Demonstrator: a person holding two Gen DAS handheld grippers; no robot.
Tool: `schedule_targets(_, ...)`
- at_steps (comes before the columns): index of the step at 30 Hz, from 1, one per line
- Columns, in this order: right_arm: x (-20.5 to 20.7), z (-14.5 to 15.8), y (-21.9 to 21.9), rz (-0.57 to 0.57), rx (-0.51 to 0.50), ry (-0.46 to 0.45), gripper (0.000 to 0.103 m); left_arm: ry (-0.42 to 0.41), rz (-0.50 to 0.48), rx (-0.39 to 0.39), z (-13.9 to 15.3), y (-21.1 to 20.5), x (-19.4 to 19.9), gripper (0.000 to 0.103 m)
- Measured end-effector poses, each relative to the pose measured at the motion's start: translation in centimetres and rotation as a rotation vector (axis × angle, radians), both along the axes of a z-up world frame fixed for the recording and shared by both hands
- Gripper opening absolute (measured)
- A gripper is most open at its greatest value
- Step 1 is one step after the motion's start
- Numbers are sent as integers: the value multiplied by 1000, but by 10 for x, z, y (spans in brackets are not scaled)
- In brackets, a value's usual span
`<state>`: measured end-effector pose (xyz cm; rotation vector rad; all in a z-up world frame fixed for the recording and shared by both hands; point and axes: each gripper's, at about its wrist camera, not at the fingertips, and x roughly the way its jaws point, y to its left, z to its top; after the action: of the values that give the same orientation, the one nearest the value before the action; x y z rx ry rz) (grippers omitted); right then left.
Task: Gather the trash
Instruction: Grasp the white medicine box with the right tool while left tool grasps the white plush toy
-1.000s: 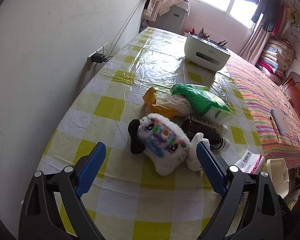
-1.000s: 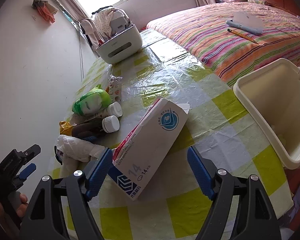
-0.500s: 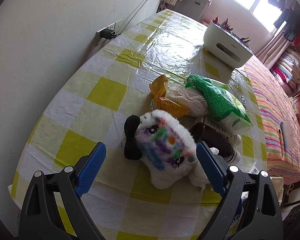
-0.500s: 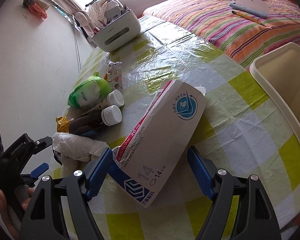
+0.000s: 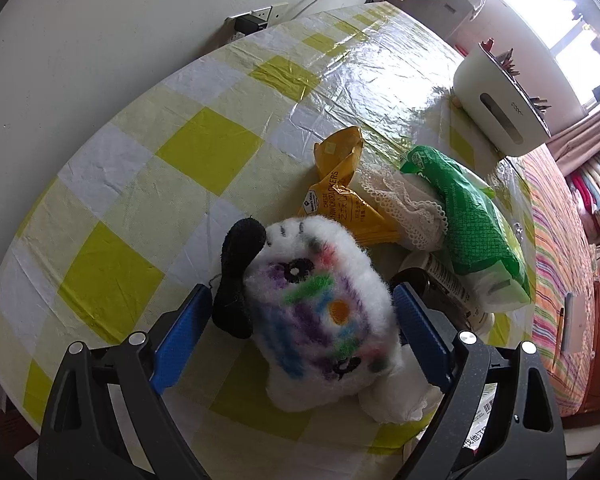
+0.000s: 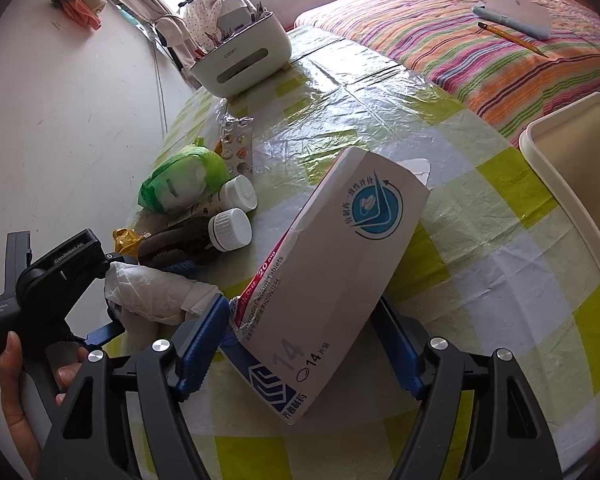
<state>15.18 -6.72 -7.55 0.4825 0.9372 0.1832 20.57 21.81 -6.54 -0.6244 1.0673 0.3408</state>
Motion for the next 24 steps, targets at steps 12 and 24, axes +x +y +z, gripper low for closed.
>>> schedule_targets(12, -10, 10, -11, 25, 2, -85, 52, -38, -3, -42, -2, 9, -7, 55)
schedule_targets(24, -26, 33, -19, 8, -63, -222, 47, -266, -12, 28, 50, -4, -38, 51)
